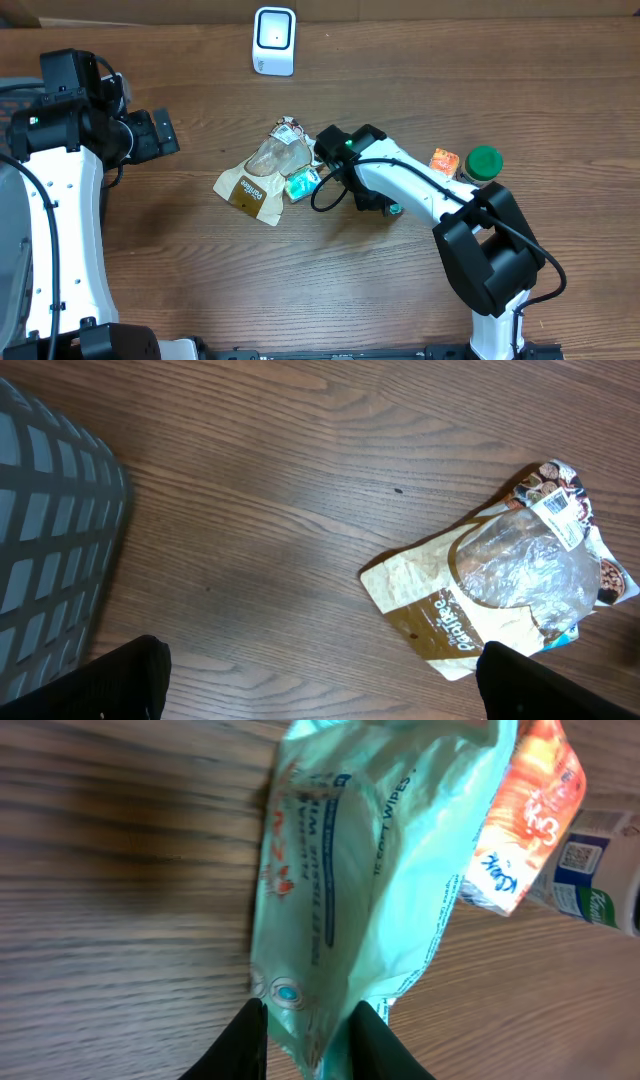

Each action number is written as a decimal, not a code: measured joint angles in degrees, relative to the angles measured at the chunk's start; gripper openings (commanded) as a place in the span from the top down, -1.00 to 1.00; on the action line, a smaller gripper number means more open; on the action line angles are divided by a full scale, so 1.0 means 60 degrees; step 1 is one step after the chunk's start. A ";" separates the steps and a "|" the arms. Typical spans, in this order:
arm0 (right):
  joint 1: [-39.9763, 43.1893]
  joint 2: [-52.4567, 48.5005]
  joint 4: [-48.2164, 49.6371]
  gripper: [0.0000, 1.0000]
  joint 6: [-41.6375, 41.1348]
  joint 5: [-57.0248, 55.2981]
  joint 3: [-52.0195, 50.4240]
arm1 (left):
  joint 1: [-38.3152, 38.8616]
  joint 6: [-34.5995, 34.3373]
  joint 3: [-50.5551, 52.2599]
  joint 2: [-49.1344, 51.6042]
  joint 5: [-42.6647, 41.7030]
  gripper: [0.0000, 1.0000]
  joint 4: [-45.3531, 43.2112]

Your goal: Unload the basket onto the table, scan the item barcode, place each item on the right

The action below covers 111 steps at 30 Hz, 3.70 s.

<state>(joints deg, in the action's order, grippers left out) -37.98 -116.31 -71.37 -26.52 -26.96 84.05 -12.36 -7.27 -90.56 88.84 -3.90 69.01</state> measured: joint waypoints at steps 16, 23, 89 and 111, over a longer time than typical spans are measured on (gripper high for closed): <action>-0.0503 0.0000 0.0747 0.60 0.0965 0.3326 0.0681 | 0.0000 0.0000 0.0000 0.0000 0.0000 -0.99 0.0000; 0.0466 0.0047 0.0353 0.69 0.0991 0.4258 0.1570 | 0.0000 0.0000 0.0000 0.0000 0.0000 -0.99 0.0000; 0.1242 -0.0856 -0.0124 0.86 -0.0215 0.5337 0.1457 | 0.0000 0.0000 0.0000 0.0000 0.0000 -0.99 0.0000; 0.1195 -0.0510 0.1399 0.14 -0.0178 0.5515 0.0237 | 0.0000 0.0000 0.0000 0.0000 0.0000 -0.99 0.0004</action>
<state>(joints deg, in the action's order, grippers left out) -30.81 -119.37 -62.98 -27.59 6.13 85.47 -12.36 -7.27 -90.56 88.84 -3.90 69.04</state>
